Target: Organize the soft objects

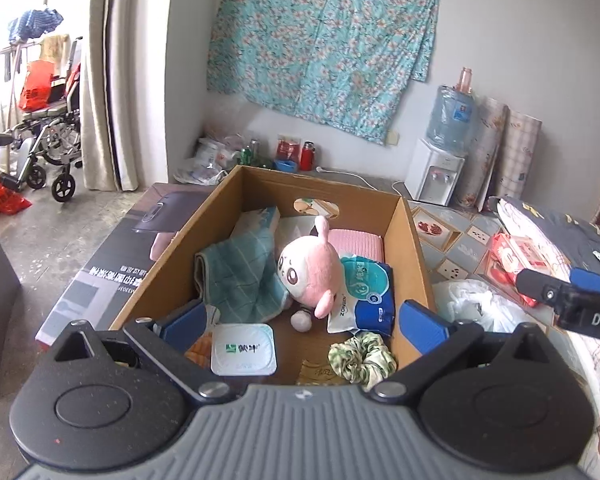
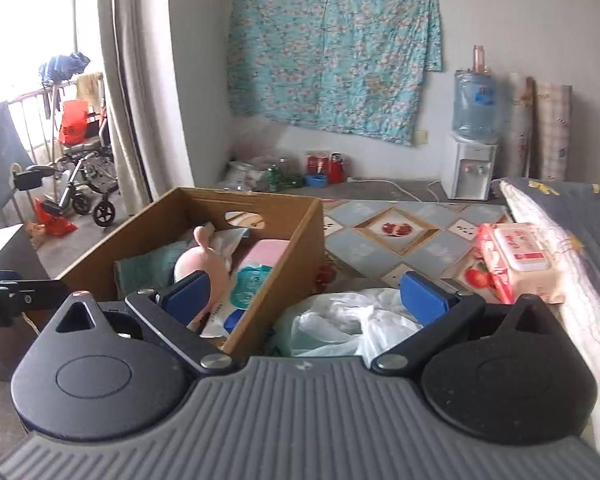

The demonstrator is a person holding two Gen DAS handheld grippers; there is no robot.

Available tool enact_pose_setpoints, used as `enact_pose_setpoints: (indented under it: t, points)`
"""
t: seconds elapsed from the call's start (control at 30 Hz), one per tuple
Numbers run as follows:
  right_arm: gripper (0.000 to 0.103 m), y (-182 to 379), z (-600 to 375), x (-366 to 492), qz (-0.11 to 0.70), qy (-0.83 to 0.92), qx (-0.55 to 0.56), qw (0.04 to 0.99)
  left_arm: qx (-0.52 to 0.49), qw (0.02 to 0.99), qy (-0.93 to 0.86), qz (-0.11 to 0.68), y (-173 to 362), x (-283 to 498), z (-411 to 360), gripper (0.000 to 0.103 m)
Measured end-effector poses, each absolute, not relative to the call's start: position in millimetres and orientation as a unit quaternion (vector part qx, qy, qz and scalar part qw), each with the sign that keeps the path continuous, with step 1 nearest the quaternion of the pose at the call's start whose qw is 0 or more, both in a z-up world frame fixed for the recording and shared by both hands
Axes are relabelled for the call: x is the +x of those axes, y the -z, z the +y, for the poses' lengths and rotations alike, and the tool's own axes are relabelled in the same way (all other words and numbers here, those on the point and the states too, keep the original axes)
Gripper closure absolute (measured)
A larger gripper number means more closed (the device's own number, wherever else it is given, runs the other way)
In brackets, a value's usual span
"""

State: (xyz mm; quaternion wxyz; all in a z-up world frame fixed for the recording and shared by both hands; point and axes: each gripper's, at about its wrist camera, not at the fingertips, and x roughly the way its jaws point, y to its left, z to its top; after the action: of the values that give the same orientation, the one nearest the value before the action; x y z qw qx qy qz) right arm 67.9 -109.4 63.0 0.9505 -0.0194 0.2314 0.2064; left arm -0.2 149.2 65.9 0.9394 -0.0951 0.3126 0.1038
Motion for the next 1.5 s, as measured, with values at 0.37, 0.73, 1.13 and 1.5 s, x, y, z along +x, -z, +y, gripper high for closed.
enact_pose_setpoints:
  t: [0.37, 0.73, 1.13, 1.5]
  points:
    - [0.001, -69, -125, 31, 0.209, -0.15, -0.052, 0.965, -0.065, 0.933, -0.144, 0.325, -62, -20, 127, 0.0]
    - [0.001, -60, -133, 10, 0.245, -0.159, -0.008, 0.956, -0.039, 0.934, -0.125, 0.333, -61, -19, 129, 0.0]
    - [0.001, -38, -133, 1, 0.274, -0.168, -0.011, 0.947, -0.016, 0.925, -0.159, 0.344, -46, -24, 123, 0.0]
    - [0.001, -25, -118, 8, 0.34, -0.223, 0.023, 0.913, -0.037, 0.912, -0.148, 0.382, -30, -22, 117, 0.0]
